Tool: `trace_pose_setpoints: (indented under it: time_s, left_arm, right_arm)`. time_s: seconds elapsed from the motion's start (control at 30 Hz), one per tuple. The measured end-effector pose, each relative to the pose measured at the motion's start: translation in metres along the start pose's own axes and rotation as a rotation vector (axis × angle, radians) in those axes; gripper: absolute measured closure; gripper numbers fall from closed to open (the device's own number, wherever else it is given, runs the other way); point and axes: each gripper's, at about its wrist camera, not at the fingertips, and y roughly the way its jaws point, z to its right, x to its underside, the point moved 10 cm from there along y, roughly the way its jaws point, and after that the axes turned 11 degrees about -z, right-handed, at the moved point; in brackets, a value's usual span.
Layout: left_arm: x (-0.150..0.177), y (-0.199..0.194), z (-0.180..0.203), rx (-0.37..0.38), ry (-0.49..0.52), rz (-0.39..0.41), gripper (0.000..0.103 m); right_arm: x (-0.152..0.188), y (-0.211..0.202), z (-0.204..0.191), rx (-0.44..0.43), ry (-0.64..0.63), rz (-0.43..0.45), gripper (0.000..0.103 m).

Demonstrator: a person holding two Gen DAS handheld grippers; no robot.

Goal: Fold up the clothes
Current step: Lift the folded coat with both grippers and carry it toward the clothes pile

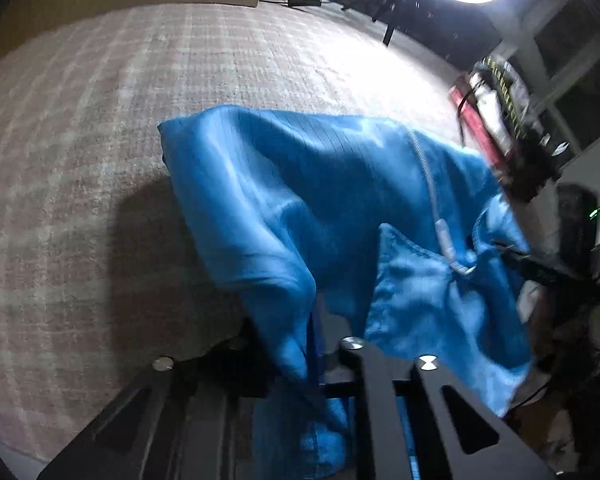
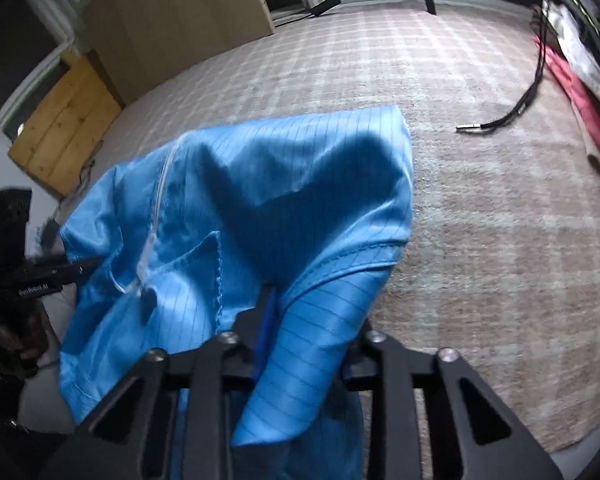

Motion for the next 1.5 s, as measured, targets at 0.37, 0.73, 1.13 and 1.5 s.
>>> trace_pose_setpoints:
  time_s: [0.37,0.73,1.13,1.5]
  left_arm:
    - [-0.026,-0.049,0.023,0.026,0.078,0.108,0.097]
    - [-0.06,-0.05,0.085,0.047,0.2,0.155,0.097]
    - [-0.031,0.032,0.056,-0.089,0.165,-0.014,0.07]
    - [-0.036,0.025,0.066,0.041,0.127,0.044,0.097]
  right_arm:
    - [0.001,-0.073,-0.005,-0.089,0.059,0.143,0.095]
    - [-0.036,-0.072,-0.02,-0.027,0.094,0.257,0.096]
    - [-0.018,0.024,0.018,0.119,0.134,0.104,0.056]
    - [-0.035,0.055,-0.02,0.015,0.029,0.069,0.094]
